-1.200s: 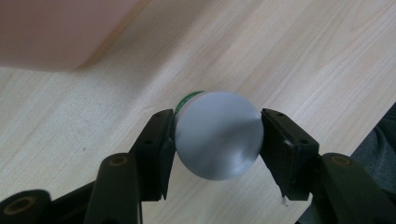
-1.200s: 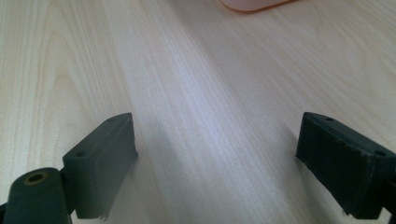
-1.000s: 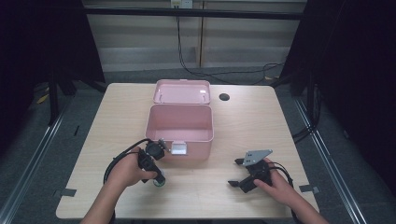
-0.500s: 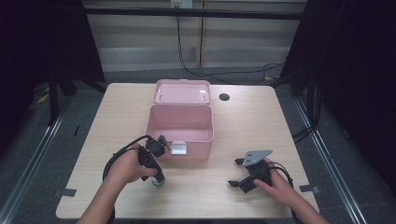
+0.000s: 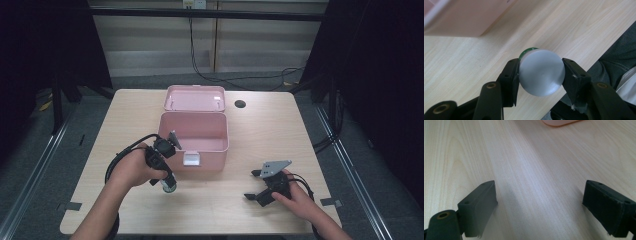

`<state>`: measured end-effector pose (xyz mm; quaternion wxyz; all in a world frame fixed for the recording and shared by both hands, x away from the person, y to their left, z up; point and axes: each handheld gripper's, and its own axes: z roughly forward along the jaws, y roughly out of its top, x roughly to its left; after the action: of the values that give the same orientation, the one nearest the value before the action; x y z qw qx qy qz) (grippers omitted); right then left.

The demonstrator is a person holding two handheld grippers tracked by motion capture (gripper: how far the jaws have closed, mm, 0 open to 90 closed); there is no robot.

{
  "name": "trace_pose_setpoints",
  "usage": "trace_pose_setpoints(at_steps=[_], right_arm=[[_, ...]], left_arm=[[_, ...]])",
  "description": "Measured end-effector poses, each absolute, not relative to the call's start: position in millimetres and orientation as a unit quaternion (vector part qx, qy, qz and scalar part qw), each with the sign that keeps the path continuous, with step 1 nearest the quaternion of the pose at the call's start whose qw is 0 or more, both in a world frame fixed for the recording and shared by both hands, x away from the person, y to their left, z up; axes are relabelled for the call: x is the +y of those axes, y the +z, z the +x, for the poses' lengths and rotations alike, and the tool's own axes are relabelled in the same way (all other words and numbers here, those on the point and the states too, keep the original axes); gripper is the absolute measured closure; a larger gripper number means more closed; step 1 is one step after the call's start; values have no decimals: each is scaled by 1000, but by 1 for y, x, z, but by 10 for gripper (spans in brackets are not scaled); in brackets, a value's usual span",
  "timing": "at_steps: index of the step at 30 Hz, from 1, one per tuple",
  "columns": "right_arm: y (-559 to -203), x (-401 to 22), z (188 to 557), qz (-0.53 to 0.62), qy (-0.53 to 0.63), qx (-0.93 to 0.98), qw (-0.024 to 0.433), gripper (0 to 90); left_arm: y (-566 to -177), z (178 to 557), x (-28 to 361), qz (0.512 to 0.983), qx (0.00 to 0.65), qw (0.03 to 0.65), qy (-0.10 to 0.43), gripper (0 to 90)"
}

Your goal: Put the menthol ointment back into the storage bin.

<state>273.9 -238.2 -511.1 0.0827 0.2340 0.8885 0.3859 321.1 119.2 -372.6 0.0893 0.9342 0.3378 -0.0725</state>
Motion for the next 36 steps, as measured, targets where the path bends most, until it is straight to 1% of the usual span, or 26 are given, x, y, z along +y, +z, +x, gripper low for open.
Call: trace_pose_setpoints(at_steps=[17, 36], right_arm=[[-511, -238, 274, 234, 385, 889, 82, 112], [-511, -238, 274, 234, 385, 889, 82, 112]], left_arm=[[-338, 334, 118, 929, 349, 97, -71, 500], [-309, 351, 111, 923, 362, 110, -63, 501]])
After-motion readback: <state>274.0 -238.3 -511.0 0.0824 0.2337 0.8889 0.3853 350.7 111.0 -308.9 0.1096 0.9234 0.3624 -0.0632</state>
